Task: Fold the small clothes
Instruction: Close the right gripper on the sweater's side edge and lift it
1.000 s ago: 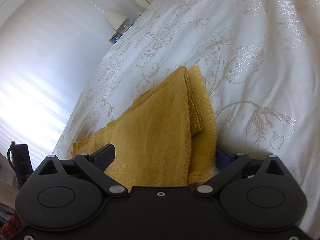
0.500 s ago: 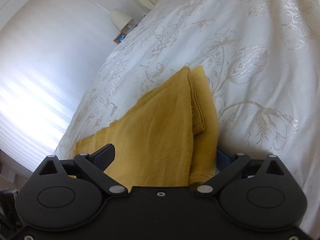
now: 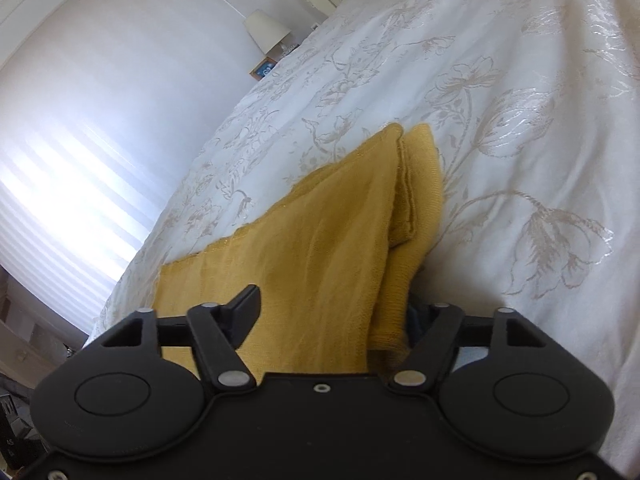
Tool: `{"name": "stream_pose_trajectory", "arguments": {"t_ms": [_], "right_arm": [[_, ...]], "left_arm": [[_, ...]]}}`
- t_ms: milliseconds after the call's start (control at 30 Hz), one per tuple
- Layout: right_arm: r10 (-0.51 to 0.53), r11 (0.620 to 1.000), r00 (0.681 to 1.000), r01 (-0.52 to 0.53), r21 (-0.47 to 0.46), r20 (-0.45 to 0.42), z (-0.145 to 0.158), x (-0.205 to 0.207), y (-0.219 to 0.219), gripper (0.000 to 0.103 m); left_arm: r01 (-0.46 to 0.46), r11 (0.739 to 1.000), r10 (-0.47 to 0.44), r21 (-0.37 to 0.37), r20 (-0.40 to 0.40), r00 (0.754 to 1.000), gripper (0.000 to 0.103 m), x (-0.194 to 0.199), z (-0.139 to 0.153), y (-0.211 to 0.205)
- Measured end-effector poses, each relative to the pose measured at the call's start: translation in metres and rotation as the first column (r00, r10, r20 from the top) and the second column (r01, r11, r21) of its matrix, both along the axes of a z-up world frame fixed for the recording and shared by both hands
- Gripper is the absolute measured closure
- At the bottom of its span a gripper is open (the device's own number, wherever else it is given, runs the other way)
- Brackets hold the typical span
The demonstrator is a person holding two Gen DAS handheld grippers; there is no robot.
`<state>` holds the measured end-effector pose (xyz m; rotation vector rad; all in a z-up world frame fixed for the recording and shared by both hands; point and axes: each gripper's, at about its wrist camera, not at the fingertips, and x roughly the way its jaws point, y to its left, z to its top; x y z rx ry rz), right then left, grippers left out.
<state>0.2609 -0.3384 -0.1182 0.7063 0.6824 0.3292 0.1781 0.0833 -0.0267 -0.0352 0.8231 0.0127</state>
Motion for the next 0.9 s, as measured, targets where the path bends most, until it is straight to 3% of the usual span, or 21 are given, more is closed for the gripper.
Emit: {"name": "stream_pose_trajectory", "arguments": {"t_ms": [133, 267, 367, 400, 500, 667, 900], "right_arm": [[-0.032, 0.999, 0.999, 0.032, -0.012, -0.04, -0.001, -0.001, -0.004, 0.046], [-0.066, 0.998, 0.993, 0.063, -0.029, -0.103, 0.004, 0.003, -0.003, 0.054], [-0.06, 0.997, 0.989, 0.052, -0.063, -0.134, 0.013, 0.009, 0.005, 0.074], [-0.065, 0.995, 0.988, 0.054, -0.084, -0.139, 0.017, 0.01, 0.008, 0.075], [-0.085, 0.984, 0.984, 0.058, -0.169, -0.158, 0.034, 0.014, 0.023, 0.078], [-0.07, 0.959, 0.988, 0.028, -0.283, -0.137, 0.079, 0.023, 0.059, 0.079], [0.069, 0.945, 0.996, -0.083, -0.317, -0.056, 0.14, 0.043, 0.148, 0.08]], "left_arm": [[-0.07, 0.998, 0.07, 0.007, -0.011, 0.997, 0.016, 0.007, -0.003, 0.029], [-0.057, 0.998, 0.057, 0.007, 0.005, 0.998, 0.016, 0.008, -0.01, 0.049], [-0.04, 0.998, 0.04, -0.047, 0.011, 0.999, 0.016, 0.007, -0.018, 0.063], [-0.037, 0.997, 0.038, -0.071, 0.015, 0.999, 0.016, 0.005, -0.021, 0.067], [-0.031, 0.993, 0.035, -0.116, 0.036, 0.999, 0.015, 0.0, -0.027, 0.074], [0.014, 0.993, -0.008, -0.118, 0.044, 0.999, 0.016, -0.005, -0.022, 0.077], [0.013, 0.989, 0.001, -0.146, 0.093, 0.996, 0.016, -0.017, -0.002, 0.087]]}}
